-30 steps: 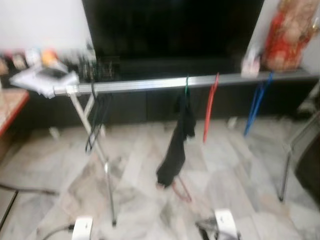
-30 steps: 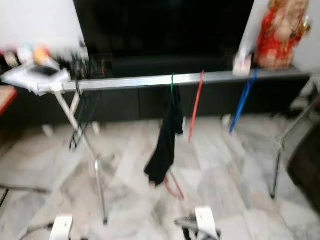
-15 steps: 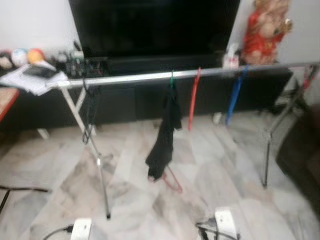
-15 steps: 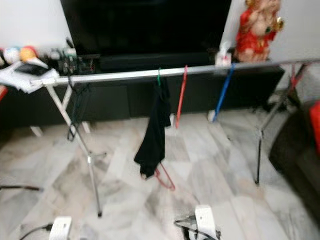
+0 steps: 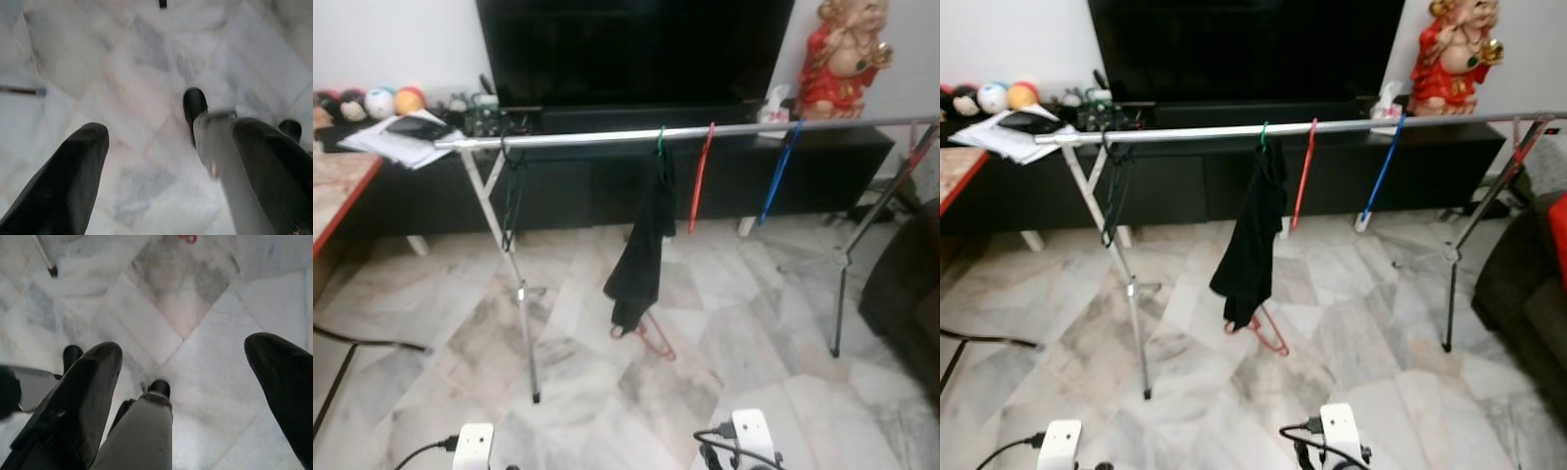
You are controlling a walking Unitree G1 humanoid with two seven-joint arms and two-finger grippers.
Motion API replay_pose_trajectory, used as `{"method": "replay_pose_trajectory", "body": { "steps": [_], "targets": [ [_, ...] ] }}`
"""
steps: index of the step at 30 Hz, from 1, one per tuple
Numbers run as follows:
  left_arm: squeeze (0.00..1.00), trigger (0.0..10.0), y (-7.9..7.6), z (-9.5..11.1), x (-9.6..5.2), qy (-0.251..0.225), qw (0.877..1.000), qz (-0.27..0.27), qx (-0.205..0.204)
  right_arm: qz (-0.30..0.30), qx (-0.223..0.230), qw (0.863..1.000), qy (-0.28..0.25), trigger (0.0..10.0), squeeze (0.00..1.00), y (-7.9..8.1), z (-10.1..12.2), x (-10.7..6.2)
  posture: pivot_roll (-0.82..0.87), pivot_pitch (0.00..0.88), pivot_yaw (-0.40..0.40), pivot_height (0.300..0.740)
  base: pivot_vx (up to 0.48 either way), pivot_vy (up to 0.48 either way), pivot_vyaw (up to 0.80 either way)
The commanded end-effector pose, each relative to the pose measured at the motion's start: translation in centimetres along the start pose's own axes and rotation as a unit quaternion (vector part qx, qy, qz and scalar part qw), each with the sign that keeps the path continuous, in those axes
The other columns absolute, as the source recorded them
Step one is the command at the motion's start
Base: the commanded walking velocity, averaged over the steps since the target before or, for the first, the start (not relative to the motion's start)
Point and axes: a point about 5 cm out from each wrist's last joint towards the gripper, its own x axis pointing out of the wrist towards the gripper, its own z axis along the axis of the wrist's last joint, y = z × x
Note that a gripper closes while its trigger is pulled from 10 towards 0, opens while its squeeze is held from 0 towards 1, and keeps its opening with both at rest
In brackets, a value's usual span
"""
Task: Hang hanger
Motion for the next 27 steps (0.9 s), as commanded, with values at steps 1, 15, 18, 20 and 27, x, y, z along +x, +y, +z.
{"method": "replay_pose_trajectory", "body": {
  "steps": [1,15,18,20,27],
  "targets": [
    [0.0,10.0,0.2,-0.2,0.0,0.008,1.0,0.002,0.006,-0.001,0.005,1.0,0.003,10.0,0.0,0.1,-0.2,0.0,-0.1,0.0,-0.004,0.74,-0.285,0.0,0.0],
    [0.0,10.0,0.2,-0.2,0.0,0.009,1.0,0.002,0.005,-0.006,0.005,1.0,0.013,10.0,0.0,-0.6,-0.9,-0.3,-0.1,0.0,-0.005,0.74,-0.285,0.0,0.0],
    [0.0,10.0,0.2,-0.2,0.0,0.009,1.0,0.001,0.005,-0.009,0.005,1.0,0.015,10.0,0.0,-1.1,-1.1,-0.4,-0.1,0.0,-0.007,0.74,-0.285,0.0,0.0],
    [0.0,10.0,0.2,-0.3,0.0,0.009,1.0,0.002,0.004,-0.012,0.007,1.0,0.017,10.0,0.0,-1.5,-1.2,-0.5,-0.1,0.0,-0.007,0.74,-0.285,0.0,0.0],
    [0.0,10.0,0.2,-0.2,0.0,0.009,1.0,0.001,0.005,-0.015,0.009,1.0,0.02,10.0,0.0,-1.8,-1.5,-0.6,-0.1,0.0,-0.006,0.74,-0.287,0.0,0.0]
  ]
}}
